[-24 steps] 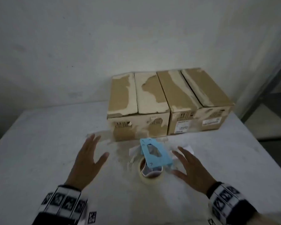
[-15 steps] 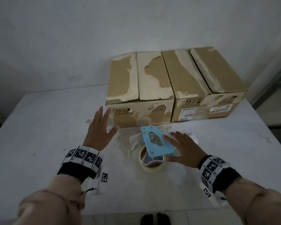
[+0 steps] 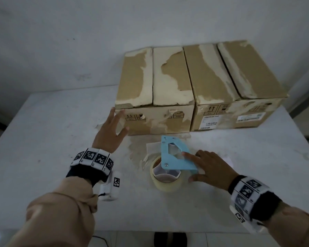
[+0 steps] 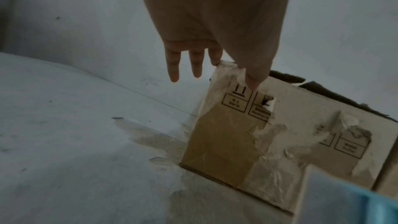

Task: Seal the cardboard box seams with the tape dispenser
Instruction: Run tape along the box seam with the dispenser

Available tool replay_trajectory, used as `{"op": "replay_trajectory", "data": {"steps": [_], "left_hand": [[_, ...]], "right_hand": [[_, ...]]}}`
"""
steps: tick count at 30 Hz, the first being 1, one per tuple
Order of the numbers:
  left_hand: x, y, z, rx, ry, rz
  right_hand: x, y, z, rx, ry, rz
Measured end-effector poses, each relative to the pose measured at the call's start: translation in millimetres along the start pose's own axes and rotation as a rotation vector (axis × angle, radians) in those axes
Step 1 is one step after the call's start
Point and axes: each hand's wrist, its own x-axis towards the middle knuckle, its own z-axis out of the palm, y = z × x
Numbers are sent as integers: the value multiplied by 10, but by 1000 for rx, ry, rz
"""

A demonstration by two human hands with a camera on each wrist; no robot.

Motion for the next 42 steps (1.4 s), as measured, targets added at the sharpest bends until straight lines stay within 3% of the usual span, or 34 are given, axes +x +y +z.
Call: {"op": "replay_trajectory", "data": {"steps": [4,10,12,15,23,25,27,33,36,39,42], "left_hand": [[38,-45,-102,25,-24,19],[173,75,-204,-28,140,39],[268,108,-217,-11,90,62],[438,160,-236,-38,-20,43],[800,253,-150,40,-99,46],[807,202,-154,71,-59,135],[800,145,-149,86,-116,254],[745,62,-23,126,8,147],[620,-6,-81,151,-5,150],[385,-91,-124,348,-65,289],[133,-132,-232,255,143,462]], "right_hand": [[-193,-189,-367,265,135,59],[-204,-329,-848,882,339,149],[-91,-281,-905,1012,397,163],[136,-290,-1028,1071,495,199],[788,-395,-1240,1083,743,264],[932,-424,-1268,1097,778,302],[1047,-427,-1278,1107,813,332],[1252,-432,-1269,1085,871,422],[1306,-451,-1254,1053,895,423],[1352,-487,-1204,1114,903,447],[1397,-539,-1129,1158,923,427]]}}
